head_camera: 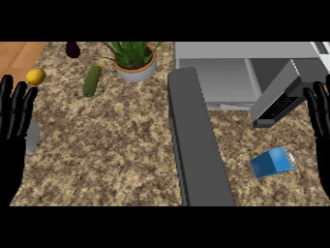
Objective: Pick up the milk, place it into the microwave and close the microwave
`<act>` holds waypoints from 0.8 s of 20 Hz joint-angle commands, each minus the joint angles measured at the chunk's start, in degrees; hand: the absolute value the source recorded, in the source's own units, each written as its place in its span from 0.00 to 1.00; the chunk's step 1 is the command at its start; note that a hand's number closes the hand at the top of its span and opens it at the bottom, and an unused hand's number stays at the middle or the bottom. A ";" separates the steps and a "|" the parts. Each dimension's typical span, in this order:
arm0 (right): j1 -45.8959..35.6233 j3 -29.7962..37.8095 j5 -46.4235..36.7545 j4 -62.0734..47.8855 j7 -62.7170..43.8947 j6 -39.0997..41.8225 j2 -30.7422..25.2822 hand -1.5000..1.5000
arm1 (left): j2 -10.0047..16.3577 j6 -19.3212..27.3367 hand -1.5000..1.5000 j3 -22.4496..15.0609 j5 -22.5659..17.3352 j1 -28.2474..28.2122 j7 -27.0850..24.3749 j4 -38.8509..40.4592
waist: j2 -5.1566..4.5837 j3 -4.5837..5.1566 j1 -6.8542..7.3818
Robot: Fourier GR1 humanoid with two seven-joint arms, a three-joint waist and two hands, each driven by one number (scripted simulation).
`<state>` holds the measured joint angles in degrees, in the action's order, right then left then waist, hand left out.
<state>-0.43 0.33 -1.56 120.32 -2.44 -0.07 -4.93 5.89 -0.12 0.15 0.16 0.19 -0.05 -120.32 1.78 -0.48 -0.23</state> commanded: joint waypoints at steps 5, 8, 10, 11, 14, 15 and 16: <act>7.53 7.43 2.13 9.37 -2.30 2.22 -4.57 0.00 | -0.30 -0.21 0.00 0.00 1.42 -5.10 1.01 -2.76 | -1.63 0.47 -0.13; 10.46 3.07 6.61 14.17 -5.36 4.32 -2.35 0.00 | -4.21 -0.20 0.00 -0.54 -8.30 -6.58 6.40 -5.24 | -1.48 0.49 -0.14; 12.64 7.25 9.46 14.35 -4.86 4.66 -2.81 0.00 | -4.65 -1.32 0.00 -1.04 -9.59 -10.96 5.11 -6.71 | -1.57 0.48 0.02; 11.18 8.10 10.88 15.53 -7.38 5.56 -4.04 0.00 | -5.55 -0.10 0.00 -1.78 -8.07 -11.53 4.78 -8.33 | -1.63 0.48 0.17; 14.15 7.75 8.93 18.94 -8.34 3.73 -2.07 0.00 | -3.11 -4.56 0.00 1.18 -13.38 -19.85 5.15 -15.54 | -1.54 0.49 0.48; 14.35 5.12 5.07 16.45 -5.95 2.94 0.07 0.00 | -3.14 -6.09 0.00 2.61 -16.01 -19.85 3.78 -13.20 | -1.63 0.50 0.48; 15.87 4.23 4.14 17.45 -5.89 3.09 0.85 0.00 | -2.91 -5.08 0.00 1.65 -14.73 -19.71 7.37 -15.25 | -1.64 0.48 0.37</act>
<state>12.34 5.26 4.32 136.41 -8.90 3.12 -5.92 2.74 -3.44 1.25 -11.77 -14.75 5.52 -131.61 0.20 0.01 0.06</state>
